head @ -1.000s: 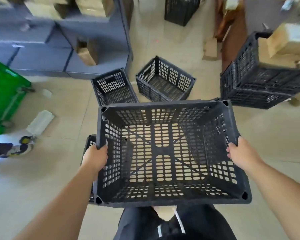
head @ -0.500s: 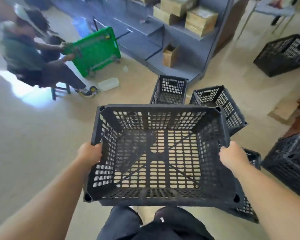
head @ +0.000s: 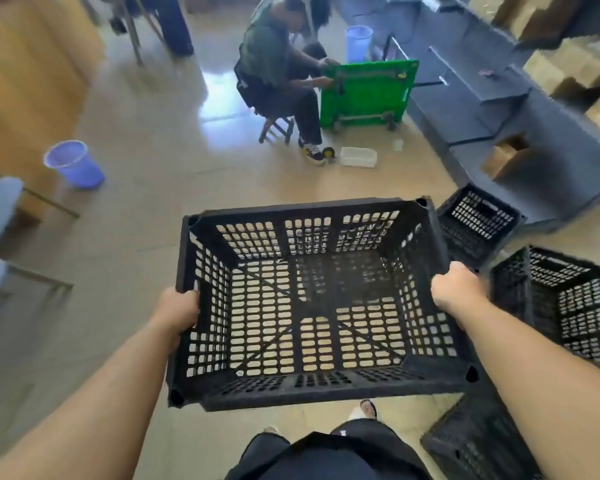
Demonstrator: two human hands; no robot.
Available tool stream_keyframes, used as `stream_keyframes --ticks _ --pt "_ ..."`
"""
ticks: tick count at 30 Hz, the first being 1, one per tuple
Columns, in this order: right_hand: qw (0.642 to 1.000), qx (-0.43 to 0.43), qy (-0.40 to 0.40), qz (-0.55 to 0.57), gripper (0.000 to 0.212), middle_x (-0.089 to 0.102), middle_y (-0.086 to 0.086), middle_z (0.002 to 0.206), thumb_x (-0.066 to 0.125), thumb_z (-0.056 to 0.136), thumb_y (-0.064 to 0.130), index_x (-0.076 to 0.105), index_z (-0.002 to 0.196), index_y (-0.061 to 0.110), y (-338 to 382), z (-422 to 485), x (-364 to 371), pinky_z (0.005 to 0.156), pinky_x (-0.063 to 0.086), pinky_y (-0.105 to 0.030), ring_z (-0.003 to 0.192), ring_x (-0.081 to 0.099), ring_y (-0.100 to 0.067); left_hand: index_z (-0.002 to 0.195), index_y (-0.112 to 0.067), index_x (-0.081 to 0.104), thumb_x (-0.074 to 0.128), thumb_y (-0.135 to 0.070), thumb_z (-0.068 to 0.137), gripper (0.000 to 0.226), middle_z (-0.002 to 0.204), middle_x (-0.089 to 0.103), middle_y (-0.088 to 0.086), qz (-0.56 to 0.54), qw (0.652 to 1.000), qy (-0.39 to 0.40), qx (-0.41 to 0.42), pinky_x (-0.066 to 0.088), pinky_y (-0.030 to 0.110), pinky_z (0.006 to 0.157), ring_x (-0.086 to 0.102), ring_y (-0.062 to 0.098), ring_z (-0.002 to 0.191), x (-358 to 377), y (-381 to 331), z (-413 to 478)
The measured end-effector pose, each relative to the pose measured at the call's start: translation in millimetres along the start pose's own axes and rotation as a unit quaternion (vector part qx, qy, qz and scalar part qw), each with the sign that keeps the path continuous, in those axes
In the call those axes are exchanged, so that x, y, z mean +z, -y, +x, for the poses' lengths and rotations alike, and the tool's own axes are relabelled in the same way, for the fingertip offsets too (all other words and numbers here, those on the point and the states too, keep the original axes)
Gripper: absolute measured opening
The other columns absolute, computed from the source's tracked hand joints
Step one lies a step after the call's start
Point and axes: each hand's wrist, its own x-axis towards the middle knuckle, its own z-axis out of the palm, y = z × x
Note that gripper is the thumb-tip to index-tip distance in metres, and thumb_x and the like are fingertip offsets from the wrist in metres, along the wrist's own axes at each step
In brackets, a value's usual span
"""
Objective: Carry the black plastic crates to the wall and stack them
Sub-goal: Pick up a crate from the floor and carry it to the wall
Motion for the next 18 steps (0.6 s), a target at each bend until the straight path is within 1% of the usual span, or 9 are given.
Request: stream_keyframes --ticks 3,5,7,9,10,12,14,16,18 --pt "0.997 -0.069 0.017 -0.019 0.023 0.058 -0.024 0.126 0.045 0.1 0.011 0.054 0.119 0.001 50 -27 31 0.083 0.043 -0.039 0.111 0.056 -0.041 0.091 -0.012 0.06 0.058 -0.031 0.091 0.019 0.088 0.073 0.016 -0.042 0.998 -0.036 -0.038 0.059 0.056 0.084 0.071 0.041 0.084 -56 55 10" --pt "0.992 -0.115 0.033 -0.033 0.029 0.06 -0.023 0.124 0.046 0.099 0.011 0.056 0.124 0.001 84 -46 50 0.081 0.044 -0.038 0.109 0.058 -0.04 0.097 -0.011 0.063 0.056 -0.036 0.084 0.029 0.087 0.074 0.016 -0.069 0.994 -0.052 -0.069 0.06 0.054 0.082 0.072 0.041 0.082 -90 95 21" --pt "0.986 -0.153 0.047 -0.036 0.032 0.063 -0.021 0.123 0.049 0.096 0.015 0.057 0.125 0.005 118 -66 68 0.083 0.048 -0.04 0.11 0.061 -0.041 0.106 -0.006 0.067 0.055 -0.035 0.085 0.037 0.09 0.073 0.021 -0.096 0.988 -0.069 -0.098 0.06 0.051 0.082 0.071 0.044 0.084 -119 137 35" --pt "0.979 -0.191 0.061 -0.039 0.025 0.066 -0.018 0.116 0.05 0.095 0.018 0.058 0.117 0.009 150 -86 85 0.082 0.051 -0.04 0.103 0.062 -0.04 0.112 -0.002 0.067 0.055 -0.034 0.085 0.043 0.095 0.072 0.025 -0.115 0.981 -0.093 -0.124 0.058 0.055 0.082 0.07 0.048 0.09 -144 177 41" --pt "0.974 -0.211 0.067 -0.039 0.022 0.066 -0.018 0.113 0.05 0.095 0.019 0.059 0.113 0.009 166 -94 95 0.082 0.052 -0.04 0.1 0.062 -0.04 0.112 -0.001 0.067 0.055 -0.034 0.085 0.045 0.092 0.072 0.025 -0.128 0.977 -0.107 -0.135 0.058 0.056 0.083 0.07 0.047 0.087 -155 194 39" --pt "0.964 -0.247 0.079 -0.052 0.022 0.067 -0.02 0.112 0.051 0.095 0.019 0.059 0.112 0.007 197 -111 115 0.085 0.053 -0.043 0.101 0.063 -0.042 0.108 0.002 0.067 0.056 -0.033 0.086 0.043 0.079 0.071 0.021 -0.157 0.965 -0.141 -0.155 0.058 0.052 0.081 0.068 0.042 0.075 -176 220 25" --pt "0.953 -0.278 0.092 -0.074 0.027 0.066 -0.022 0.116 0.051 0.097 0.02 0.058 0.118 0.006 229 -126 133 0.09 0.053 -0.045 0.105 0.062 -0.042 0.099 -0.001 0.067 0.056 -0.029 0.093 0.031 0.069 0.067 0.013 -0.177 0.952 -0.174 -0.178 0.055 0.043 0.073 0.061 0.032 0.064 -194 225 -2" --pt "0.936 -0.318 0.11 -0.102 0.027 0.065 -0.021 0.116 0.051 0.098 0.019 0.057 0.119 0.003 262 -144 154 0.089 0.053 -0.046 0.1 0.06 -0.04 0.095 -0.004 0.065 0.055 -0.025 0.099 0.024 0.069 0.064 0.01 -0.204 0.936 -0.2 -0.204 0.049 0.037 0.068 0.057 0.028 0.062 -209 239 -21" --pt "0.917 -0.358 0.129 -0.122 0.02 0.062 -0.017 0.109 0.049 0.1 0.016 0.054 0.115 0.002 294 -162 175 0.084 0.05 -0.042 0.094 0.056 -0.036 0.093 -0.003 0.064 0.054 -0.023 0.102 0.024 0.073 0.064 0.011 -0.223 0.918 -0.234 -0.231 0.05 0.037 0.067 0.057 0.027 0.064 -221 256 -35"
